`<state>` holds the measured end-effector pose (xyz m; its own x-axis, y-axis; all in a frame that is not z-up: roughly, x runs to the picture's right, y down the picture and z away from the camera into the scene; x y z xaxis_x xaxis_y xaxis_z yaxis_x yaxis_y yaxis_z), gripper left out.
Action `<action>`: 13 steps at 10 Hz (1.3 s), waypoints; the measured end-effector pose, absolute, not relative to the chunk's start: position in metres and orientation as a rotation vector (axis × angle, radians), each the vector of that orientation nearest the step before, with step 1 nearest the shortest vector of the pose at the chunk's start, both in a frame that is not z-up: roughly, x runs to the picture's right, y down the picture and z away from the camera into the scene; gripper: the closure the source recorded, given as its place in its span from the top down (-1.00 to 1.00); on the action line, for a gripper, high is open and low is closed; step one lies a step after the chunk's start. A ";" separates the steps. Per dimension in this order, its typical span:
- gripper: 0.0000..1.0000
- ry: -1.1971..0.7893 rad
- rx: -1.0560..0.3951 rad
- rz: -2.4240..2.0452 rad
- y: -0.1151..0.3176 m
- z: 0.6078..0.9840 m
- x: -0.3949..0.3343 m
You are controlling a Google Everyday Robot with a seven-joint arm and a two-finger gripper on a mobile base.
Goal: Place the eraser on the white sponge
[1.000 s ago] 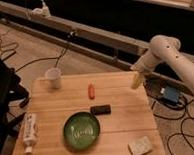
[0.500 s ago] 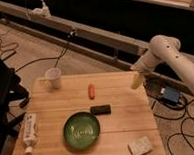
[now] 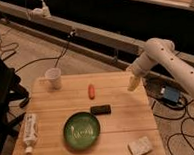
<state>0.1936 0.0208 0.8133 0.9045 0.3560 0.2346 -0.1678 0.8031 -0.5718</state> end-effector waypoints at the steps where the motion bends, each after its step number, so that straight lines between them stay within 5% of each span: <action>1: 0.60 -0.380 -0.594 0.298 0.028 0.819 0.180; 13: 0.60 -0.604 -0.629 0.087 0.111 0.847 0.077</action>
<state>0.0772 0.1108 0.8475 0.8256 0.2547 0.5035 0.1012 0.8110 -0.5762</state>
